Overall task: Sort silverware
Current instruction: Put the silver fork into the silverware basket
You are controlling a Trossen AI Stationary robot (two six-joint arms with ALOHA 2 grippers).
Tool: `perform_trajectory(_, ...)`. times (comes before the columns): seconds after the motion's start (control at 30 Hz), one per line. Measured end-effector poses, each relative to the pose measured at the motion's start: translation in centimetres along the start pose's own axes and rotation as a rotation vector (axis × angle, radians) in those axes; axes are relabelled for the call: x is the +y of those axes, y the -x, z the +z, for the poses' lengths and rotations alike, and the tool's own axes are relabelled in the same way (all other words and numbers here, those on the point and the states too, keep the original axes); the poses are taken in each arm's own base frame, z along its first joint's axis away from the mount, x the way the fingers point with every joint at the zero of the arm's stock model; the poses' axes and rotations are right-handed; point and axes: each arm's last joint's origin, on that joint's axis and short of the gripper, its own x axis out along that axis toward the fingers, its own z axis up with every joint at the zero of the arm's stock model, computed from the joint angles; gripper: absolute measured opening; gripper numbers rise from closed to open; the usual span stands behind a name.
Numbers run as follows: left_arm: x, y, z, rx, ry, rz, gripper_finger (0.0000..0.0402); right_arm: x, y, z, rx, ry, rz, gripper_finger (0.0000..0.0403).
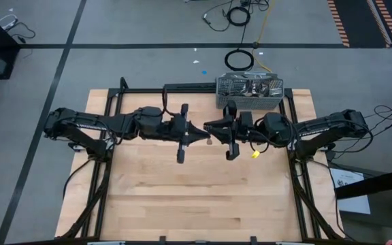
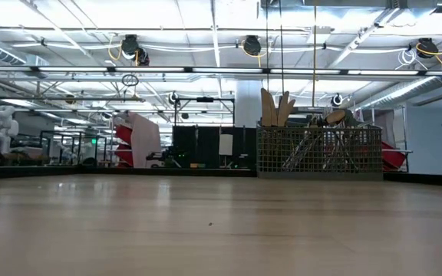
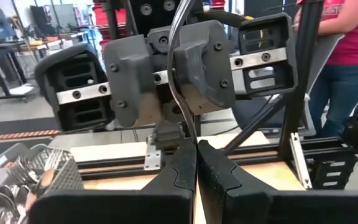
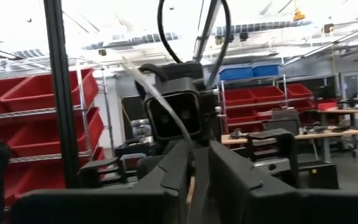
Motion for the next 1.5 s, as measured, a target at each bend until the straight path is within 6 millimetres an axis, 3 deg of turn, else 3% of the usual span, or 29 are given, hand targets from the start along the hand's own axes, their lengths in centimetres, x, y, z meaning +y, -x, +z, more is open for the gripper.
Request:
perform_trajectory(0.13,0.3,0.0,-0.2,0.019,0.013,0.032,0.0011,0.0,0.0,0.0,0.003,0.003,-0.004,0.0008)
perform_trajectory(0.37,0.6,0.1,-0.9,0.095,0.011,0.066,0.0016,-0.4,0.4,0.2,0.057,0.036,-0.031,0.0003)
perform_trajectory(0.57,0.9,0.5,-2.6,0.289,-0.014,0.195,0.0084,-1.8,2.7,3.1,0.070,0.154,-0.173,0.0002)
perform_trajectory(0.77,1.7,2.3,-3.0,0.420,0.085,0.396,0.0156,-5.7,8.1,2.5,0.116,0.216,-0.494,0.0001)
perform_trajectory(0.87,1.9,3.3,-3.4,0.495,0.127,0.394,0.0163,-7.7,11.2,1.5,0.091,0.246,-0.682,0.0001)
perform_trajectory(1.0,1.9,4.4,-3.2,0.454,0.172,0.420,0.0164,-10.1,14.0,-0.2,0.100,0.295,-0.841,0.0001)
perform_trajectory(1.07,1.9,5.5,-2.6,0.377,0.191,0.438,0.0164,-11.1,14.8,-0.4,0.080,0.314,-0.929,0.0000)
perform_trajectory(1.17,2.2,7.7,-3.2,0.313,0.214,0.522,0.0164,-12.7,15.3,-0.8,0.097,0.356,-1.047,0.0000)
perform_trajectory(1.33,2.6,11.0,-6.0,0.209,0.320,0.594,0.0164,-15.2,15.5,-0.4,0.058,0.452,-1.165,0.0000)
perform_trajectory(1.5,2.3,12.6,-9.1,0.192,0.468,0.625,0.0164,-17.9,16.2,-0.9,0.038,0.427,-1.271,0.0000)
